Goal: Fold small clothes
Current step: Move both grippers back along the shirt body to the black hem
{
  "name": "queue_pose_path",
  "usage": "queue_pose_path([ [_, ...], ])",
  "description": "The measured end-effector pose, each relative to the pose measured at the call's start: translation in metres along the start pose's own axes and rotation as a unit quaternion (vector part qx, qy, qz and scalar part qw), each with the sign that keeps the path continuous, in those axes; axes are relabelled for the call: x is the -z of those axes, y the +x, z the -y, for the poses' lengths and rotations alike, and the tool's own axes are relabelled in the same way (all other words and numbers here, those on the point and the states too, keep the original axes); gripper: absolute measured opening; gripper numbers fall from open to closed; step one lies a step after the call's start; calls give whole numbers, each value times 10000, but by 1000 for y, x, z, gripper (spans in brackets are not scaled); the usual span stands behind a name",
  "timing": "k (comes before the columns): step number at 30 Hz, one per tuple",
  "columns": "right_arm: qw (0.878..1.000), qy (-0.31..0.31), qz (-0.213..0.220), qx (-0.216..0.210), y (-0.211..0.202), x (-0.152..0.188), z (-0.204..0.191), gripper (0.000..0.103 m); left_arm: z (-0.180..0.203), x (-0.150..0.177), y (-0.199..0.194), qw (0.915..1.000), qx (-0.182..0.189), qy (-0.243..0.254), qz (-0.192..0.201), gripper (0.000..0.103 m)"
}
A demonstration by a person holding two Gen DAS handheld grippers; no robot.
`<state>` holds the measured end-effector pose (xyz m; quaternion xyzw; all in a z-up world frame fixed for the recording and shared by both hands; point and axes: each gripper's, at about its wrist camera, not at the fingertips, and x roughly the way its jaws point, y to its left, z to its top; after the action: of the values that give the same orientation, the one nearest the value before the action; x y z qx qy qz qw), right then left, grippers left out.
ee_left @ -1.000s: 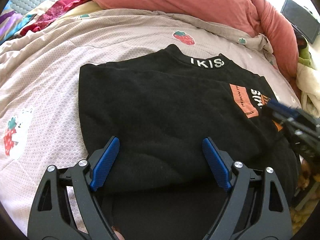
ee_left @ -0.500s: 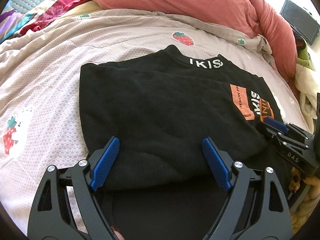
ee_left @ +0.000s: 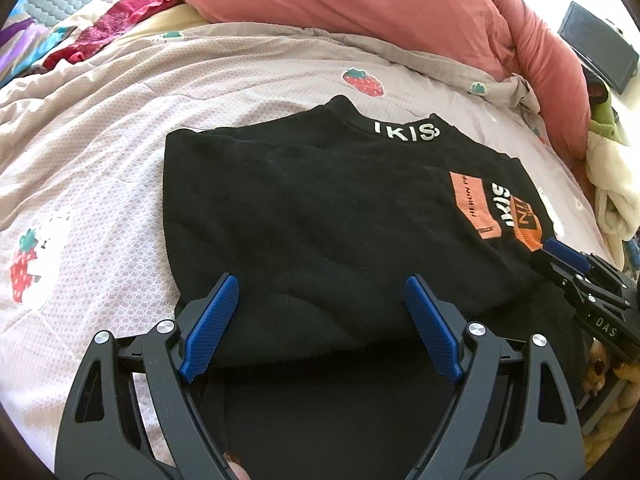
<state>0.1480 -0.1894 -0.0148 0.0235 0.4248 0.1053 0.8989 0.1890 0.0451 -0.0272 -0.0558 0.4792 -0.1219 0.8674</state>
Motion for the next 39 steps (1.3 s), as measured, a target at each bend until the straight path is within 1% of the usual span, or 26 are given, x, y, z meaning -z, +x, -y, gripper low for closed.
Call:
queue_pose_path([
  [7, 9999, 40, 86, -33, -9, 0, -1, 58, 2, 1, -9, 10000, 23, -10, 74, 78],
  [11, 9999, 48, 117, -38, -13, 0, -3, 67, 5, 3, -15, 9999, 41, 16, 127, 78],
  [15, 9998, 89, 166, -44, -18, -1, -3, 71, 6, 4, -22, 9998, 35, 32, 199, 79],
  [16, 9998, 109, 175, -55, -20, -1, -3, 75, 7, 4, -23, 9998, 28, 30, 214, 79],
  [17, 9997, 120, 187, -54, -21, -1, -3, 78, 7, 4, -25, 9997, 21, 24, 234, 82],
  [19, 9996, 134, 224, -65, -25, -2, -3, 80, 8, 4, -27, 9996, -4, 29, 266, 83],
  [21, 9996, 149, 222, -44, -28, -2, -3, 80, 9, 4, -30, 9995, -20, 38, 310, 87],
  [22, 9996, 154, 229, -37, -29, -3, -3, 80, 9, 4, -32, 9994, -38, 41, 333, 92],
  [24, 9995, 165, 260, -39, -33, -3, -3, 81, 11, 5, -36, 9992, -78, 62, 381, 93],
  [25, 9995, 170, 269, -33, -34, -2, -3, 88, 12, 5, -39, 9990, -127, 89, 419, 93],
  [26, 9993, 187, 309, -24, -37, -2, -2, 90, 13, 6, -41, 9988, -156, 100, 450, 93],
  [39, 9984, 161, 538, -23, -71, 5, 2, 91, 24, 23, -68, 9966, -335, 146, 740, 93],
])
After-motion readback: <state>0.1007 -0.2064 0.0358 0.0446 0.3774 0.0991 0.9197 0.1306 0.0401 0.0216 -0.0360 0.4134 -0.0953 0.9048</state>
